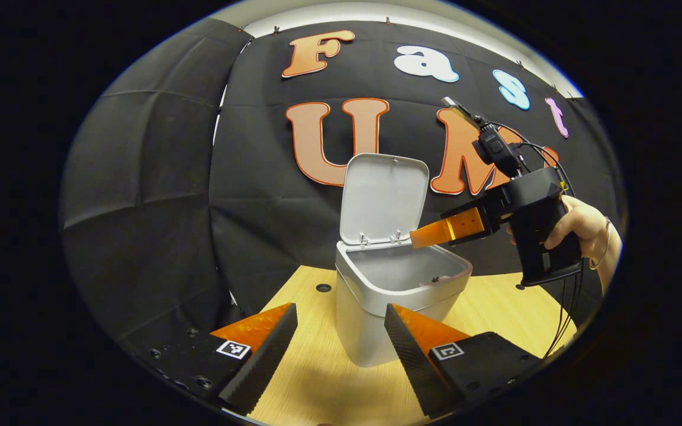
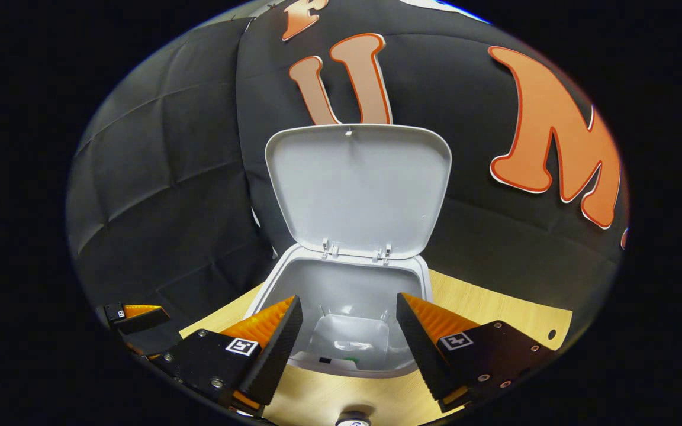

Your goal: Press the lid of the desktop garbage bin to open it, pick up the crumpled paper on the desktop and throw it into the bin, then pick up the pop can on the desktop and drop it into the bin, and finally close the garbage bin lid.

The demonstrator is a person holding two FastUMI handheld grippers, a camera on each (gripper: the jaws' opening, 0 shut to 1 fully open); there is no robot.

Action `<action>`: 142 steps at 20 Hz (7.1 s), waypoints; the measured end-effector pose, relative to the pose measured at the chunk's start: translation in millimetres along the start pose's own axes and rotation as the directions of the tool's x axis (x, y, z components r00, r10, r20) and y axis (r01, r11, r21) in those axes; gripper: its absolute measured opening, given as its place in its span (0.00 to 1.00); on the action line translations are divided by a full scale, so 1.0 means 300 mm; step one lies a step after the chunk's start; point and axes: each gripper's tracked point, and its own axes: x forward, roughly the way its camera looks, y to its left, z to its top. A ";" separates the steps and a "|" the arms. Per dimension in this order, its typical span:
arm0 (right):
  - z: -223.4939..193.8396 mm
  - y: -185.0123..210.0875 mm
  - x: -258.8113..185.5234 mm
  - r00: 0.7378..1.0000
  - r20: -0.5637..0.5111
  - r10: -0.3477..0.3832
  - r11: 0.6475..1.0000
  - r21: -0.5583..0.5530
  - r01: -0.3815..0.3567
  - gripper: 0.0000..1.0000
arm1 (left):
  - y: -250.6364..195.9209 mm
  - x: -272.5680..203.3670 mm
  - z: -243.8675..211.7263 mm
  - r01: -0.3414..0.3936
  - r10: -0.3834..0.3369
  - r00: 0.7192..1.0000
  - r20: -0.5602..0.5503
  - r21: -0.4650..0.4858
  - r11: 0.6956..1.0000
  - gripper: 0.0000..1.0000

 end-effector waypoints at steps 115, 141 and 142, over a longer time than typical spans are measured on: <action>-0.784 -0.913 -0.955 0.791 -0.116 -0.600 0.680 0.446 0.582 0.95 | -0.346 0.537 0.139 0.144 -0.162 0.977 -0.137 -0.129 0.981 0.92; -0.737 -0.865 -0.922 0.832 -0.083 -0.549 0.721 0.457 0.521 0.95 | -0.226 0.523 0.995 0.120 -0.114 0.981 0.157 -0.031 0.992 0.92; -0.738 -0.868 -0.921 0.832 -0.084 -0.549 0.720 0.458 0.521 0.95 | -0.230 0.557 1.001 0.124 -0.118 0.984 0.137 -0.033 0.992 0.91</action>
